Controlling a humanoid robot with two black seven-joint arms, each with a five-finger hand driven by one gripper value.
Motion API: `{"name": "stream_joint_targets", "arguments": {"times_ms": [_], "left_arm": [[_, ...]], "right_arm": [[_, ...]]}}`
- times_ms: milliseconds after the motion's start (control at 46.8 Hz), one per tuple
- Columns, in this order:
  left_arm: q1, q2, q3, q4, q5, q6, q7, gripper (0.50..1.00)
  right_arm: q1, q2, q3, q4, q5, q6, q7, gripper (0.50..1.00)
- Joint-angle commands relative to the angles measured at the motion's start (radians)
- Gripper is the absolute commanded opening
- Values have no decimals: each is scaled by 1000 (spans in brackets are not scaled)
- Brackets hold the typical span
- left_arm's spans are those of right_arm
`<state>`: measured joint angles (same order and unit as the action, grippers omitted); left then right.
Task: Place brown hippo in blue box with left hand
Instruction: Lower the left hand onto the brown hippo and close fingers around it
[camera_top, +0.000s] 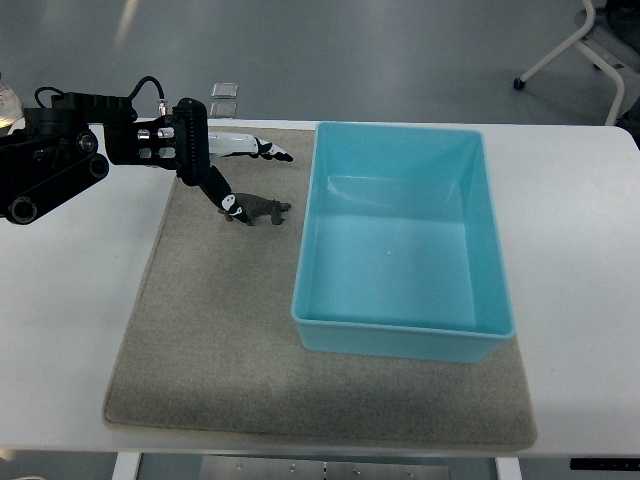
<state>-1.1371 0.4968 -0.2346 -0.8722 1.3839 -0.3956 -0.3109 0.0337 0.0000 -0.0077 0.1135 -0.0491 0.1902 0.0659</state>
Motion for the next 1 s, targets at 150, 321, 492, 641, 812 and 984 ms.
{"name": "stream_joint_targets", "arguments": {"times_ms": [150, 321, 492, 641, 812, 984], "left_arm": [[-3, -1, 0, 1, 66, 6, 1, 994], [3, -1, 0, 2, 72, 14, 1, 984], [8, -9, 1, 10, 101, 18, 1, 977], [10, -10, 3, 2, 113, 20, 1, 973], [10, -12, 1, 1, 144, 34, 1, 973], [11, -15, 3, -1, 145, 32, -1, 956]], "right_arm": [[0, 0, 0, 0, 0, 0, 0, 936], [0, 0, 0, 0, 0, 0, 0, 936], [0, 0, 0, 0, 0, 0, 0, 936], [0, 0, 0, 0, 0, 0, 0, 936], [0, 0, 0, 0, 0, 0, 0, 936], [0, 0, 0, 0, 0, 0, 0, 936]]}}
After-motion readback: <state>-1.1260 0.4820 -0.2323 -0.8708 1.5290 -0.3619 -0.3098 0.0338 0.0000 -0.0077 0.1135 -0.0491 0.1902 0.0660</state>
